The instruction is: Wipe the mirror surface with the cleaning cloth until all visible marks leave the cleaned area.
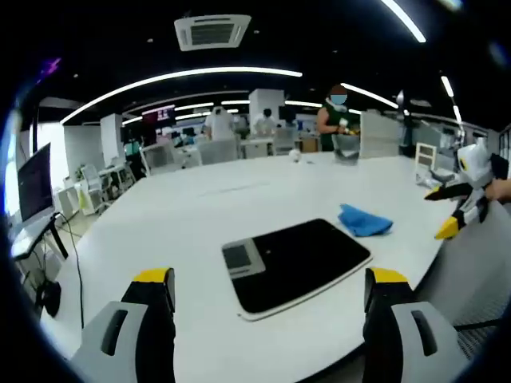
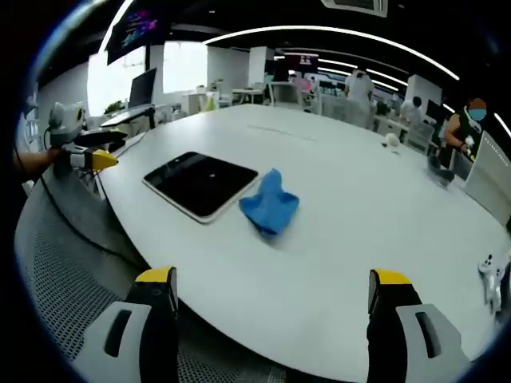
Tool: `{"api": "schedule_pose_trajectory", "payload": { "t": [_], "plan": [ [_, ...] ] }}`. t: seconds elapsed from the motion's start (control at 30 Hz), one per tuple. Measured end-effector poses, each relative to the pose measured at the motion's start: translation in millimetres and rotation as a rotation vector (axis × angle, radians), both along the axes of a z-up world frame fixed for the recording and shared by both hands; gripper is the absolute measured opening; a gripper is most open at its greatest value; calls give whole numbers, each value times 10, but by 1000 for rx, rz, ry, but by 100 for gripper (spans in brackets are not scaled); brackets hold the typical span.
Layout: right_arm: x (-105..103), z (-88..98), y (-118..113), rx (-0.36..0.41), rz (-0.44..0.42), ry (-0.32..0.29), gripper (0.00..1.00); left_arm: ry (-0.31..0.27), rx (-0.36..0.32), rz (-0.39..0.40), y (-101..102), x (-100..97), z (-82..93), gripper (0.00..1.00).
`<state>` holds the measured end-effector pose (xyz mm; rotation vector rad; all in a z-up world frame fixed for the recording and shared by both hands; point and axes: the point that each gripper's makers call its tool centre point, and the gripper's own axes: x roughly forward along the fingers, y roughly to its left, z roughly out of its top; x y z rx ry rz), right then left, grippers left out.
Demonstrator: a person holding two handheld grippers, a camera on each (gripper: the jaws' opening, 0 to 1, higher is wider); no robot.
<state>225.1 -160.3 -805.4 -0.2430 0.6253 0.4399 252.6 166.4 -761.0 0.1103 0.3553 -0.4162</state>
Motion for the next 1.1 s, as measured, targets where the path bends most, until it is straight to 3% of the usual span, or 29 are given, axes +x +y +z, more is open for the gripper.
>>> {"api": "schedule_pose_trajectory", "payload": {
  "t": [0.37,0.63,0.73,1.1],
  "plan": [
    [-22,-69,-38,16,-33,48,99,20,-4,-11,-28,-9,-30,99],
    [-5,-22,-33,24,-36,19,99,31,-22,-3,-14,-7,-49,99],
    [-3,-12,-28,52,-47,19,99,40,-59,11,15,-4,-51,99],
    [-9,-14,-30,49,-49,20,99,29,-57,4,-4,-12,-33,99]
  ]
}}
